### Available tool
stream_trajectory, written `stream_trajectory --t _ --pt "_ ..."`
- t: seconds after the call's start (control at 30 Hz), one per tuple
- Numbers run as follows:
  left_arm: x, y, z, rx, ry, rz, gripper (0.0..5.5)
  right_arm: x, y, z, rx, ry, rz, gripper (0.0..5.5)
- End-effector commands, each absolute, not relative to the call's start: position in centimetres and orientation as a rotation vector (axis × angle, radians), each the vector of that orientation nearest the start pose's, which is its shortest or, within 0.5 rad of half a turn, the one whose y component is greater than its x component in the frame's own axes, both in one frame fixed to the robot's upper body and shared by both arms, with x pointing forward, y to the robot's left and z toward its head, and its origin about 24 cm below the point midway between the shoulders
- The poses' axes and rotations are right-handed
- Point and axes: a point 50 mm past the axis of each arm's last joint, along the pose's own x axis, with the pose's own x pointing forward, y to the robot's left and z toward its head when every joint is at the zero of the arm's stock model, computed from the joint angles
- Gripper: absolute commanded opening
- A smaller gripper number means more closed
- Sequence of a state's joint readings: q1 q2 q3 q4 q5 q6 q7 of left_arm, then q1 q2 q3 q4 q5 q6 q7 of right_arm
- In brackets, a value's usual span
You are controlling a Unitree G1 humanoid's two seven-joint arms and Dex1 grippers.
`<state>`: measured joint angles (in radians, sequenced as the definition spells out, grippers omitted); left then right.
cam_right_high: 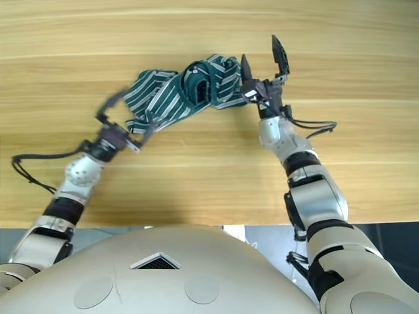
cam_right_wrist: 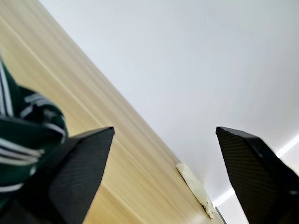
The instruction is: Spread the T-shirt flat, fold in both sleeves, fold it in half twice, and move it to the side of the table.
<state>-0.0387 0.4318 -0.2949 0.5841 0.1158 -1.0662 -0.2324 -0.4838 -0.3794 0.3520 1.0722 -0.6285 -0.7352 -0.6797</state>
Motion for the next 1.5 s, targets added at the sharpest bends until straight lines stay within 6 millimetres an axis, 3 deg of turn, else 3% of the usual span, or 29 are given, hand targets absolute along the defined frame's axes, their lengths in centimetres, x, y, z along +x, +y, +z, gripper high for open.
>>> stream_trajectory --t 0.03,0.17,0.27,0.47,0.63,0.8,0.87,1.0,1.2,1.27,1.4,1.5 --pt "22.1 17.3 1.2 0.432 -0.425 -0.578 4.39 30.6 -16.6 0.5 -1.032 -0.340 0.249 4.03" --pt "22.2 17.2 1.0 0.424 -0.424 -0.567 4.39 28.9 -14.8 -2.1 -1.113 -0.267 0.498 4.03" --pt "22.4 17.3 1.5 0.423 -0.452 -0.553 4.39 28.3 -14.7 -2.7 -1.142 -0.244 0.572 4.03" --pt "23.3 17.9 2.2 0.353 -0.485 -0.419 4.39 29.0 -16.0 -1.1 -1.114 -0.315 0.416 4.03" --pt "25.1 19.4 2.7 0.265 -0.485 -0.201 4.39 28.3 -15.8 2.4 -0.738 -0.505 0.258 4.03" --pt "25.3 19.9 2.4 0.278 -0.470 -0.144 4.39 28.5 -17.2 4.9 -0.539 -0.586 0.108 4.03" --pt "25.3 19.6 2.1 0.279 -0.459 -0.140 4.39 28.5 -17.5 4.9 -0.514 -0.571 0.092 4.03" --pt "25.0 19.7 1.9 0.282 -0.459 -0.139 3.66 28.2 -17.0 3.8 -0.542 -0.523 0.139 3.99" --pt "24.7 20.5 2.6 0.277 -0.503 -0.115 3.62 28.1 -16.6 3.1 -0.609 -0.497 0.192 3.99" --pt "24.1 20.7 2.7 0.321 -0.500 -0.168 3.62 27.4 -16.5 2.3 -0.707 -0.469 0.315 3.99" --pt "19.8 18.5 1.6 0.323 -0.417 -0.607 3.62 23.7 -16.4 0.2 -0.859 -0.376 0.717 3.99" --pt "17.9 17.0 0.6 0.300 -0.325 -0.817 3.62 21.6 -16.2 -0.6 -0.889 -0.305 0.922 3.99"
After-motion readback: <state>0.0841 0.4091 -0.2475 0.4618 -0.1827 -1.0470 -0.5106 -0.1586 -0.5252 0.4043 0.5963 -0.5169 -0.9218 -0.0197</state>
